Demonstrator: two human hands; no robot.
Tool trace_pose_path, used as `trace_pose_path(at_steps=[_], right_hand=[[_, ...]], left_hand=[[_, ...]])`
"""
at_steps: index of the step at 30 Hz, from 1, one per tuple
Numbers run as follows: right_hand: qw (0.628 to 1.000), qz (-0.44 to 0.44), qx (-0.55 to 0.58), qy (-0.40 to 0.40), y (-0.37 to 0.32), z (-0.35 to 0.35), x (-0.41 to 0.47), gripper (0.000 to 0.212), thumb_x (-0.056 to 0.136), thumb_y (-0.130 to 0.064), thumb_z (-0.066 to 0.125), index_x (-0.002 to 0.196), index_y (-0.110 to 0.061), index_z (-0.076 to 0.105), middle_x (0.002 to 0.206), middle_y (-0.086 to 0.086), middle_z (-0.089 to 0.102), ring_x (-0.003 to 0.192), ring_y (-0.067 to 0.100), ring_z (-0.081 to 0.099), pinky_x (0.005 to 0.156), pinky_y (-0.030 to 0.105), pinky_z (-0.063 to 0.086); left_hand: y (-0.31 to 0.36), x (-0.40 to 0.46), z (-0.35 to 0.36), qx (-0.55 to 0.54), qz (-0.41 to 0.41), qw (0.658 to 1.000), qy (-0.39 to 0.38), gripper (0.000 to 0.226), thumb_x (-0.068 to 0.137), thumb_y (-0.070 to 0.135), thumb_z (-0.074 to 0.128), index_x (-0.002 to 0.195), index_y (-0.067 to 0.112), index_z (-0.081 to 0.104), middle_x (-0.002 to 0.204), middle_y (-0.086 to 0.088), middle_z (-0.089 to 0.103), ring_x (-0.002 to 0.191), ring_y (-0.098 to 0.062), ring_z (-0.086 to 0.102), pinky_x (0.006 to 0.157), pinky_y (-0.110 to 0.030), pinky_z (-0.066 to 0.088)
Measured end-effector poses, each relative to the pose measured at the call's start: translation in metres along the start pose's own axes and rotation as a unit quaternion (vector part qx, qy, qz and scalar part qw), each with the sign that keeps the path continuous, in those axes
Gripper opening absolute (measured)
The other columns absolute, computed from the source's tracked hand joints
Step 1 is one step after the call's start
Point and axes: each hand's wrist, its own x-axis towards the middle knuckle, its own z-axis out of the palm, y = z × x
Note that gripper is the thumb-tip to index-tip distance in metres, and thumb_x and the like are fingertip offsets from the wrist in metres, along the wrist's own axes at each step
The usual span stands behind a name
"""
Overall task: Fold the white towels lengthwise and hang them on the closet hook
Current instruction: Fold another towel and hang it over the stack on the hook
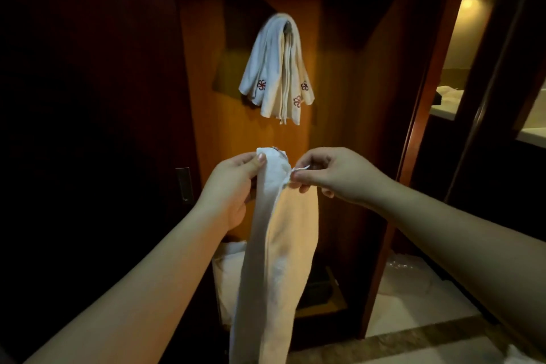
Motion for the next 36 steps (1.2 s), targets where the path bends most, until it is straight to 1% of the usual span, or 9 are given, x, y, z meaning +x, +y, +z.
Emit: trace_pose_path(at_steps=[5, 10, 16, 22, 24, 26, 30, 33, 36], right_hand=[[0.995, -0.022, 0.002, 0.102, -0.008, 0.015, 0.007, 0.017, 0.093, -0.045, 0.066, 0.089, -0.029, 0.07, 0.078, -0.019, 0.073, 0.073, -0.003, 0.068, 0.053, 0.005, 0.043], [0.991, -0.033, 0.024, 0.128, -0.012, 0.016, 0.01, 0.018, 0.093, -0.044, 0.066, 0.087, -0.028, 0.072, 0.077, -0.013, 0.074, 0.07, 0.002, 0.069, 0.052, 0.006, 0.042], [0.988, -0.038, 0.018, 0.152, -0.011, 0.016, 0.012, 0.018, 0.095, -0.042, 0.065, 0.089, -0.026, 0.072, 0.078, -0.013, 0.074, 0.073, 0.003, 0.07, 0.062, 0.013, 0.053], [0.981, -0.039, 0.068, 0.177, -0.011, 0.017, 0.016, 0.018, 0.095, -0.037, 0.066, 0.088, -0.022, 0.072, 0.076, -0.01, 0.074, 0.071, 0.003, 0.07, 0.059, 0.008, 0.049], [0.979, -0.033, 0.074, 0.189, -0.011, 0.018, 0.017, 0.019, 0.095, -0.038, 0.065, 0.088, -0.022, 0.072, 0.075, -0.011, 0.073, 0.07, 0.002, 0.07, 0.057, 0.007, 0.048], [0.978, -0.023, 0.085, 0.191, -0.011, 0.017, 0.018, 0.021, 0.095, -0.039, 0.064, 0.088, -0.022, 0.072, 0.073, -0.011, 0.073, 0.067, 0.001, 0.069, 0.051, 0.007, 0.044], [0.989, -0.002, 0.069, 0.134, -0.018, 0.002, 0.023, 0.024, 0.095, -0.044, 0.063, 0.088, -0.022, 0.071, 0.071, -0.008, 0.073, 0.061, 0.003, 0.067, 0.049, 0.015, 0.044], [0.994, 0.032, -0.108, 0.011, -0.019, -0.021, 0.029, 0.019, 0.092, -0.046, 0.067, 0.089, -0.027, 0.068, 0.064, -0.012, 0.07, 0.053, 0.0, 0.063, 0.048, 0.016, 0.046], [0.94, 0.1, -0.297, -0.136, -0.005, -0.035, 0.033, 0.017, 0.091, -0.047, 0.067, 0.093, -0.031, 0.067, 0.062, -0.008, 0.068, 0.051, 0.0, 0.06, 0.05, 0.017, 0.045]], left_hand=[[0.008, -0.013, 0.002, 0.012, 0.045, 0.997, -0.054, 0.025, 0.101, 0.026, 0.056, 0.113, 0.013, 0.072, 0.099, -0.01, 0.077, 0.088, -0.022, 0.075, 0.064, -0.024, 0.056], [0.011, -0.016, 0.007, 0.025, 0.061, 0.996, -0.052, 0.023, 0.098, 0.029, 0.061, 0.111, 0.017, 0.075, 0.096, -0.008, 0.077, 0.083, -0.018, 0.074, 0.062, -0.02, 0.053], [0.009, -0.015, 0.013, 0.007, 0.072, 0.996, -0.043, 0.022, 0.097, 0.031, 0.061, 0.108, 0.018, 0.076, 0.097, -0.008, 0.077, 0.085, -0.019, 0.074, 0.064, -0.019, 0.054], [0.006, -0.014, 0.017, -0.024, 0.092, 0.995, -0.039, 0.022, 0.091, 0.035, 0.061, 0.099, 0.024, 0.078, 0.095, -0.006, 0.077, 0.082, -0.017, 0.074, 0.063, -0.02, 0.054], [0.005, -0.014, 0.02, -0.034, 0.098, 0.994, -0.044, 0.025, 0.088, 0.038, 0.064, 0.102, 0.022, 0.077, 0.093, -0.004, 0.076, 0.081, -0.015, 0.073, 0.062, -0.018, 0.053], [0.002, -0.014, 0.024, -0.02, 0.113, 0.992, -0.05, 0.032, 0.086, 0.042, 0.069, 0.109, 0.02, 0.074, 0.1, -0.002, 0.076, 0.091, -0.016, 0.073, 0.069, -0.021, 0.055], [0.003, -0.006, 0.02, 0.014, 0.166, 0.986, -0.014, 0.022, 0.086, 0.037, 0.07, 0.105, 0.026, 0.074, 0.1, -0.001, 0.076, 0.095, -0.018, 0.072, 0.077, -0.031, 0.056], [0.011, 0.005, 0.007, 0.025, 0.172, 0.985, -0.018, 0.018, 0.089, 0.029, 0.065, 0.102, 0.025, 0.076, 0.1, -0.005, 0.075, 0.096, -0.024, 0.071, 0.083, -0.039, 0.056], [0.019, 0.016, -0.003, 0.032, 0.179, 0.983, -0.033, 0.016, 0.09, 0.024, 0.063, 0.097, 0.025, 0.078, 0.101, -0.004, 0.076, 0.094, -0.018, 0.071, 0.08, -0.03, 0.055]])
